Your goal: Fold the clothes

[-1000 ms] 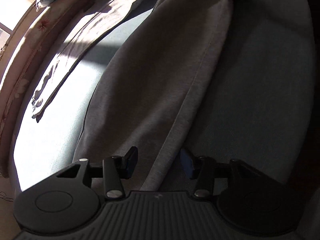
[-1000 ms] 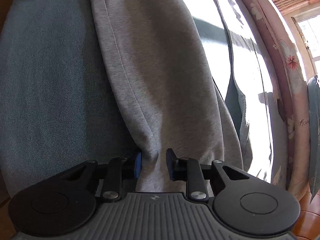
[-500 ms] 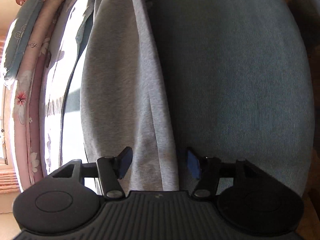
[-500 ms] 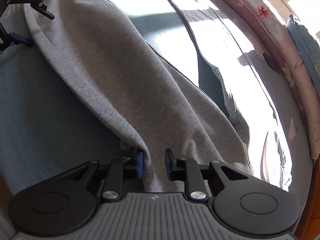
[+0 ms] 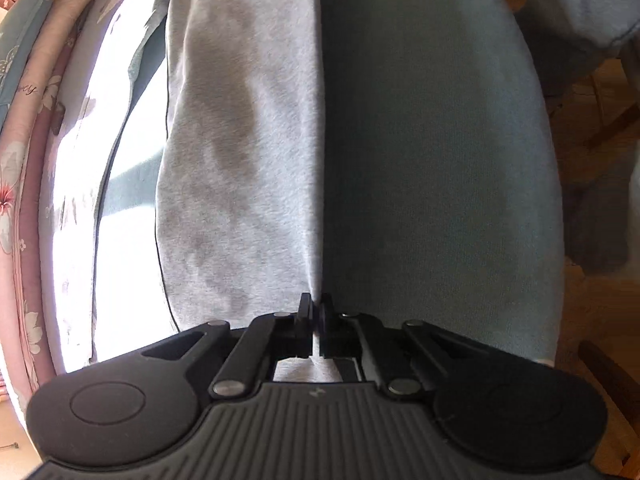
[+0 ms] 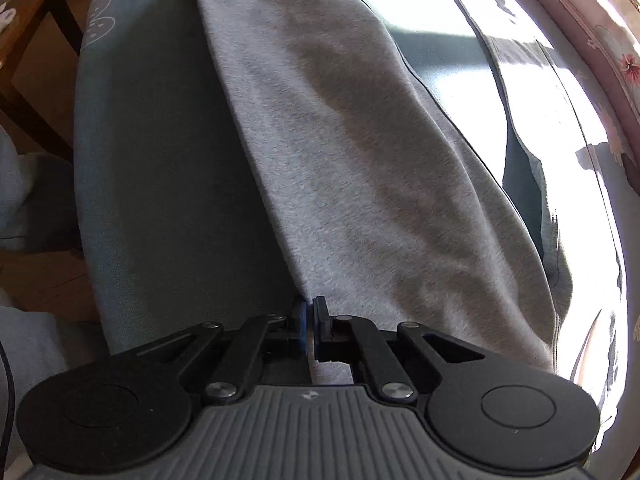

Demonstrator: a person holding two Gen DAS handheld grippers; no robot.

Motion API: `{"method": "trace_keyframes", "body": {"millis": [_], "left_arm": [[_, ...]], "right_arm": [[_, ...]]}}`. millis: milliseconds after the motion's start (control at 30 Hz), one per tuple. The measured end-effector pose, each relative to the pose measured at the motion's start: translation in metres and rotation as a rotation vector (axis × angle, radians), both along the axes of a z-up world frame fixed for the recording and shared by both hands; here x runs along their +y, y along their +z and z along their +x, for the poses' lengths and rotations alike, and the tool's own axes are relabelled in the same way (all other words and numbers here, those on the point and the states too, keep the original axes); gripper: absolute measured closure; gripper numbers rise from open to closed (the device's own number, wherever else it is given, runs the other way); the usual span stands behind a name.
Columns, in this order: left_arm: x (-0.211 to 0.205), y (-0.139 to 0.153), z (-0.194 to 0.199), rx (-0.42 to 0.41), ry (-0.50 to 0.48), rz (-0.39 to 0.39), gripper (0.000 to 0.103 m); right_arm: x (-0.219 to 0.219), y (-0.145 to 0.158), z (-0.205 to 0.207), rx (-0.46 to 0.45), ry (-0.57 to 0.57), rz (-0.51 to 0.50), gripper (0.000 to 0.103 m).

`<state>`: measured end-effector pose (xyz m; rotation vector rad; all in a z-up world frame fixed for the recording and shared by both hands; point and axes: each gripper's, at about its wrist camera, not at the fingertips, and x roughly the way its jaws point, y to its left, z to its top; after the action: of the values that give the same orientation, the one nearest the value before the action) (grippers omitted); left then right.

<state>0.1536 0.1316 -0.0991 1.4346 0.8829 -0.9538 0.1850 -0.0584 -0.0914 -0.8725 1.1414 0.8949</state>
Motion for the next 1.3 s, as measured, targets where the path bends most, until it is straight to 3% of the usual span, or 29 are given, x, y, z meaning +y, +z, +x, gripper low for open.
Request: {"method": "trace_keyframes", "body": {"millis": [133, 200, 267, 333, 433, 467, 700, 767, 933, 1067, 1200, 1300], "left_arm": [[-0.001, -0.022, 0.000, 0.051, -0.027, 0.024, 0.102], [-0.005, -0.030, 0.002, 0.030, -0.018, 0.028, 0.098], [-0.006, -0.030, 0.005, 0.019, 0.011, 0.014, 0.094], [-0.004, -0.024, 0.010, 0.020, 0.058, -0.006, 0.091], [0.000, -0.014, 0.016, 0.015, 0.110, -0.012, 0.089], [0.000, -0.010, 0.015, 0.012, 0.108, -0.011, 0.087], [-0.036, 0.007, 0.026, -0.021, 0.042, -0.112, 0.059], [-0.060, 0.004, 0.032, -0.022, 0.014, -0.149, 0.058], [-0.124, -0.013, 0.044, -0.028, -0.032, -0.211, 0.055], [-0.158, -0.026, 0.048, -0.016, -0.078, -0.190, 0.053], [-0.179, -0.040, 0.037, -0.063, -0.191, -0.153, 0.047], [-0.202, -0.046, 0.028, -0.049, -0.188, -0.141, 0.047]], "right_arm": [[0.007, -0.018, -0.015, 0.104, 0.079, -0.022, 0.100], [0.009, -0.031, -0.016, 0.157, 0.065, -0.043, 0.100], [0.009, -0.032, -0.019, 0.124, 0.051, -0.039, 0.099], [0.004, -0.025, -0.019, 0.101, -0.006, -0.016, 0.087], [-0.015, -0.013, -0.018, 0.035, -0.130, -0.022, 0.084], [-0.022, -0.010, -0.020, 0.003, -0.159, -0.034, 0.078], [-0.092, -0.019, -0.033, -0.135, -0.193, -0.277, 0.065], [-0.118, -0.026, -0.037, -0.163, -0.172, -0.338, 0.055], [-0.167, -0.043, -0.046, -0.210, -0.081, -0.424, 0.052], [-0.179, -0.044, -0.049, -0.244, -0.008, -0.413, 0.051], [-0.191, -0.046, -0.053, -0.278, 0.066, -0.402, 0.050], [-0.200, -0.047, -0.056, -0.304, 0.122, -0.393, 0.054]]}}
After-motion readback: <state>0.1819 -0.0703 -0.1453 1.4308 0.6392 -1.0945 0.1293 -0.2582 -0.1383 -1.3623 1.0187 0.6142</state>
